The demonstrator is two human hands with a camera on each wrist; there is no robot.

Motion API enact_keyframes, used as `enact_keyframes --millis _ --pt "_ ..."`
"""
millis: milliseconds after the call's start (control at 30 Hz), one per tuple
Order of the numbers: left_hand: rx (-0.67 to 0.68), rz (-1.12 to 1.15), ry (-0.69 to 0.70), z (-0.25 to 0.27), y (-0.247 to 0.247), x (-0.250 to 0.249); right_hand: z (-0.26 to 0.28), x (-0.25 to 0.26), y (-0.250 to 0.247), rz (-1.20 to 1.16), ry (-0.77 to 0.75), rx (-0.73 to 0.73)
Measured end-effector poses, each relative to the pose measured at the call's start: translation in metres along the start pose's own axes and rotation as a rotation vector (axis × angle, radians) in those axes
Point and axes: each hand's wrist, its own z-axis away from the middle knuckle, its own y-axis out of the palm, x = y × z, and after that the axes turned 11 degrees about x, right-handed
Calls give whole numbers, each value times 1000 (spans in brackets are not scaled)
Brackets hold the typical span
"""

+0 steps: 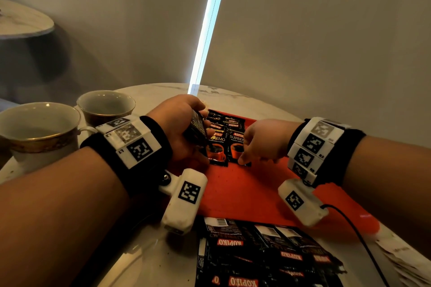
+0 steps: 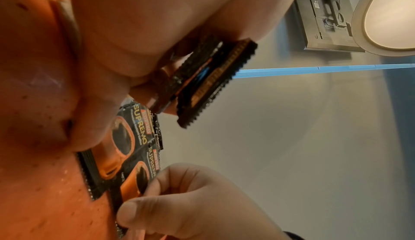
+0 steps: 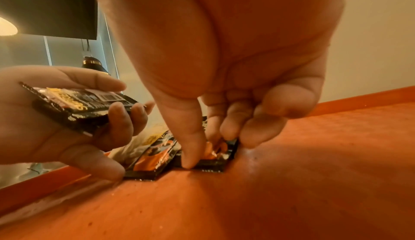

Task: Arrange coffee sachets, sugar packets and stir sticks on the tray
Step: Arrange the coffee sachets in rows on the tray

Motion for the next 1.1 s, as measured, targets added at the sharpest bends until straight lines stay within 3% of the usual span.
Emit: enact_keyframes --millis 633,733,933,1100 --pt "70 41 42 0 -2 -3 2 -6 -9 18 -53 -52" --pt "83 88 70 0 -4 -3 8 -8 -17 -73 -166 -141" --pt "51 93 151 1 -4 -4 31 0 -22 -369 -559 -259" --pt "46 90 176 2 -5 -3 32 8 -14 -310 -623 -376"
